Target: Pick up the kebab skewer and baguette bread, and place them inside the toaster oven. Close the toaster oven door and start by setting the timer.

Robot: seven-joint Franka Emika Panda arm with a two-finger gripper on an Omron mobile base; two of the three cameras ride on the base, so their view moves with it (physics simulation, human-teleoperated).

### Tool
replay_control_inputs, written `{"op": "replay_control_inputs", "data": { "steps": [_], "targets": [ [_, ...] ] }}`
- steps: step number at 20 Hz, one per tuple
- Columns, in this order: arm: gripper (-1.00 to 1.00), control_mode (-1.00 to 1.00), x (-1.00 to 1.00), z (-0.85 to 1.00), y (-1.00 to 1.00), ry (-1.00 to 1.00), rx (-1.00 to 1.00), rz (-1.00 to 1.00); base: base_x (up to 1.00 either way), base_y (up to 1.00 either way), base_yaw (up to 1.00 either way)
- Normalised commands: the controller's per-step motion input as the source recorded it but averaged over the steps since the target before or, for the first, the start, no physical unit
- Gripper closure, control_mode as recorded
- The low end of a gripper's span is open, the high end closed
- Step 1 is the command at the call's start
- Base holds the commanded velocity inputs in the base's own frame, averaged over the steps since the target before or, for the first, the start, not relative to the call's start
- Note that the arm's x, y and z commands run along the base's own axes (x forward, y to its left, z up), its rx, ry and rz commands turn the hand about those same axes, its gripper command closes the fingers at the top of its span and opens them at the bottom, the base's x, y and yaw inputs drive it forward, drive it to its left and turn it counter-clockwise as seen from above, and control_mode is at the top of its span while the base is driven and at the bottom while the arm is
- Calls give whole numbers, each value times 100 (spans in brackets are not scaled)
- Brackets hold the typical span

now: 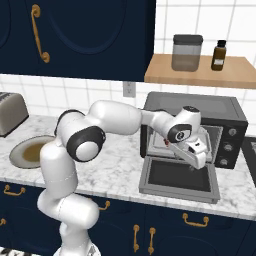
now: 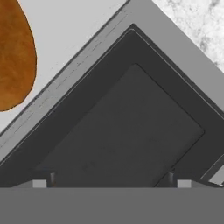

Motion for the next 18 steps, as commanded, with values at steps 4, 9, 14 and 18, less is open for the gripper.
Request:
{"op": "replay_control_inputs", "data": {
  "steps": [4, 9, 14, 18],
  "targets": [
    [-100, -100, 5, -36, 5, -4, 8, -6, 0, 0, 0],
    [-100, -100, 17, -47, 17, -11, 3, -6, 0, 0, 0],
    [-100, -100, 49, -52, 27, -18, 0, -5, 0, 0, 0],
    [-100, -100, 58, -34, 14, -14, 0, -4, 0, 0, 0]
  ]
}}
